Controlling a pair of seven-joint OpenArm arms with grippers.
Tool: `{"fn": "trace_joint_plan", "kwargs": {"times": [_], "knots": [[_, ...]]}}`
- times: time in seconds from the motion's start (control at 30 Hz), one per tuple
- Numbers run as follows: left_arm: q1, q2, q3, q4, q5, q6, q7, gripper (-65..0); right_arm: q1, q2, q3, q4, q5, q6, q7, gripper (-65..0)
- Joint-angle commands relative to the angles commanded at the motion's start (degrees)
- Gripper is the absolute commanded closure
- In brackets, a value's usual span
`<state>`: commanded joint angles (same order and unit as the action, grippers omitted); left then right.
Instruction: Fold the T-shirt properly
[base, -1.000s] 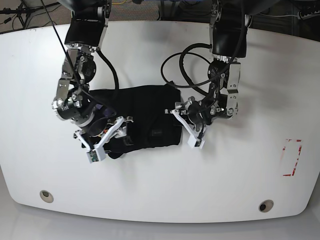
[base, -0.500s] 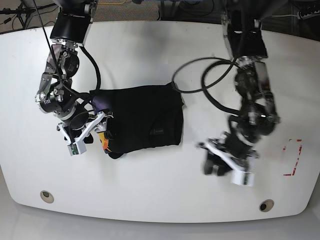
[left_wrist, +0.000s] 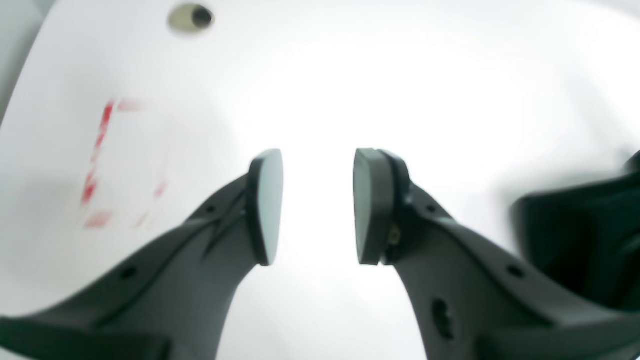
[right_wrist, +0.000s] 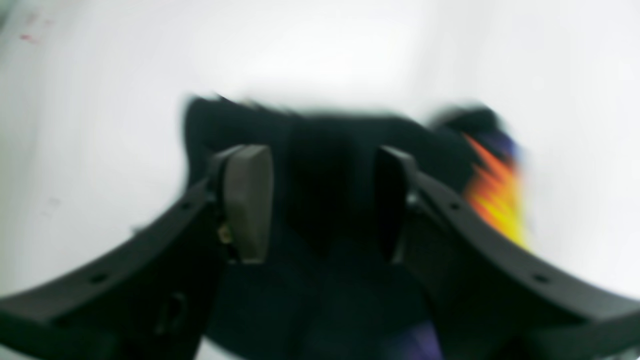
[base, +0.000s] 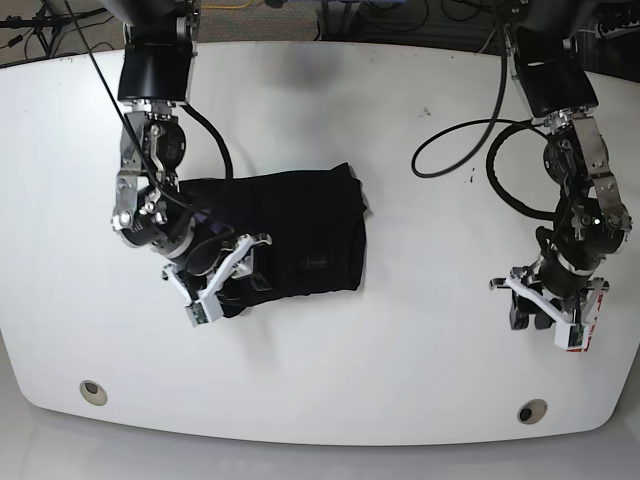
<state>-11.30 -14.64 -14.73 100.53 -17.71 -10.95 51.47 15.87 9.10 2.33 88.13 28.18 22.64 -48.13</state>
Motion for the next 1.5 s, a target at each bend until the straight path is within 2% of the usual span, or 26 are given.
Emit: {"fn": "trace_joint_plan", "kwargs": {"times": [0.2, 0.37, 0.5, 0.63, 0.73, 0.87, 1.0, 1.13, 1.33, 1.43, 1.5], "knots": [[5.36, 0.0, -3.08, 2.02, -0.09, 0.0, 0.0, -21.8, 2.9, 0.18, -4.84, -12.04, 0.0, 0.0, 10.29, -18.2], [8.09, 0.0, -3.08, 3.69, -0.18, 0.0, 0.0, -21.8, 6.07, 0.79, -9.05, -24.79, -1.67, 0.0, 19.08, -17.4], [8.88, 0.18, -2.9, 4.48, -0.26, -0.09, 0.0, -21.8, 7.38, 0.7, -9.23, -29.1, -4.57, 0.0, 22.33, -17.4], [8.62, 0.44, -2.73, 4.4, -0.35, -0.09, 0.09, -21.8, 8.26, 0.88, -9.14, -26.81, -5.01, 0.0, 20.84, -17.4], [8.35, 1.85, -0.53, 4.22, -0.35, -0.09, 0.09, -22.1, 8.44, 1.14, -8.44, -20.75, -5.01, -0.09, 16.0, -17.4], [6.15, 2.55, 5.27, 4.31, -0.35, -0.09, 0.09, -22.1, 8.18, 1.93, -2.64, -12.4, -5.01, -0.09, 9.14, -17.6], [4.13, 5.27, 12.31, 3.43, -0.09, -0.09, 0.09, -22.2, 8.09, 2.37, 1.85, -8.09, -5.1, 0.0, 4.22, -17.6], [2.9, 8.97, 16.97, 1.85, -0.35, -0.09, 0.09, -22.2, 7.82, 4.66, 4.57, -7.65, -5.01, 0.0, 2.81, -17.6], [2.37, 14.59, 24.35, -1.49, -0.09, -0.09, 0.0, -22.2, 6.24, 6.77, 4.75, -8.35, -5.01, 0.26, 3.08, -17.6], [2.37, 16.09, 27.25, -3.87, -0.26, -0.09, 0.0, -22.2, 6.24, 6.42, 4.75, -10.46, -5.71, 2.46, 3.43, -17.6], [2.37, 16.97, 29.01, -5.54, -0.26, -0.09, 0.0, -22.2, 6.24, 6.33, 4.66, -13.36, -6.07, 4.04, 5.45, -17.4]]}}
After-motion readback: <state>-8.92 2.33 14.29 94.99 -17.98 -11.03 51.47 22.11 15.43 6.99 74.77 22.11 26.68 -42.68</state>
